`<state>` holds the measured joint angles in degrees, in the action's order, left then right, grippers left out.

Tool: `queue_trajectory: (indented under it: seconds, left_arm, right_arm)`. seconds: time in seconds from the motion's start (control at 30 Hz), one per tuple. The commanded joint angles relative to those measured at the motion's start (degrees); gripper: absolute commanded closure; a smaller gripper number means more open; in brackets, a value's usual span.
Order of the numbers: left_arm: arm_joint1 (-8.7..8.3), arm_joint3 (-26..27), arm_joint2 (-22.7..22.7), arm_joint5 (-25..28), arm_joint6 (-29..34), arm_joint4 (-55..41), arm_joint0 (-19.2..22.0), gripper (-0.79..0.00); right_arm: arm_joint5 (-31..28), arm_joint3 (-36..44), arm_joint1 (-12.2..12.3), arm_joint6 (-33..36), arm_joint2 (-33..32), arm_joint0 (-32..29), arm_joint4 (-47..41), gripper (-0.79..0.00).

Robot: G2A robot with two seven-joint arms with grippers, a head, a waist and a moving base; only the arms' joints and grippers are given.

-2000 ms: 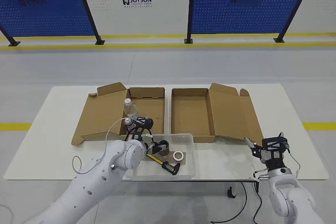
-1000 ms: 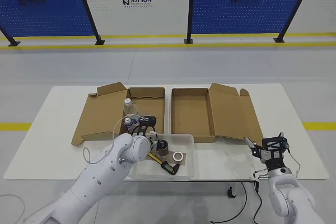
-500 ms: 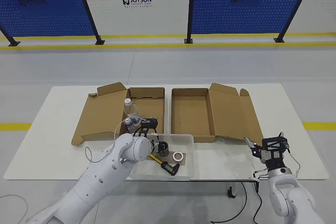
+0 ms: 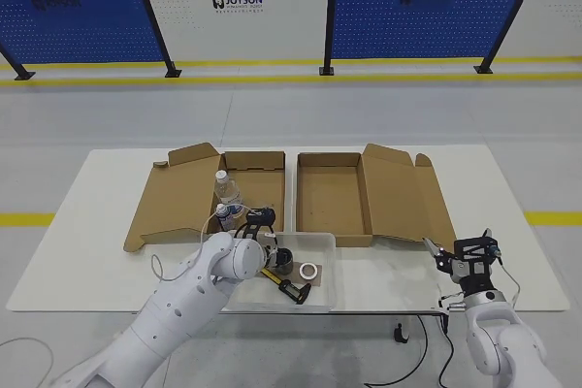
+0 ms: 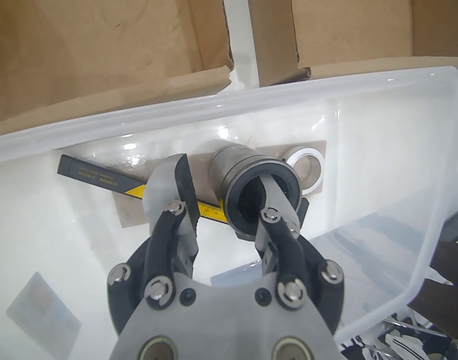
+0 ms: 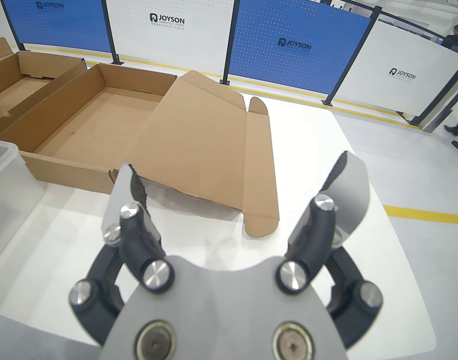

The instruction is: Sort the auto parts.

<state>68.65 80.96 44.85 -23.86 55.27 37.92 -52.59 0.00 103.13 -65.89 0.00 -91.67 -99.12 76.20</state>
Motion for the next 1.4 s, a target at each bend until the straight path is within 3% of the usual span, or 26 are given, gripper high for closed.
queue_trajectory:
  seconds: [0.0, 0.13, 0.3, 0.37, 0.93, 1.37]
  left_arm:
    - [0.12, -0.25, 0.07, 0.1, -0.04, -0.07, 0.04, -0.308]
    - [0.34, -0.74, 0.2, 0.29, 0.0, 0.04, 0.1, -0.243]
    - [0.57, -1.02, 0.46, 0.54, 0.05, 0.13, 0.07, -0.095]
    - [0.63, -1.03, 0.78, 0.44, 0.13, -0.1, 0.04, 0.0]
    - [0.08, 5.26, 4.94, 0.45, 1.68, 1.54, -1.26, 0.0]
    - [-1.1, 15.35, 9.75, 0.23, 4.56, 2.54, -4.93, 0.0]
  right_arm:
    - [0.0, 0.0, 0.0, 0.0, 0.0, 0.0, 0.0, -0.785]
    - [0.0, 0.0, 0.0, 0.0, 0.0, 0.0, 0.0, -0.785]
    - [0.0, 0.0, 0.0, 0.0, 0.0, 0.0, 0.0, -0.785]
    - [0.0, 0.0, 0.0, 0.0, 0.0, 0.0, 0.0, -0.785]
    - [0.0, 0.0, 0.0, 0.0, 0.0, 0.0, 0.0, -0.785]
    - [0.0, 0.0, 0.0, 0.0, 0.0, 0.0, 0.0, -0.785]
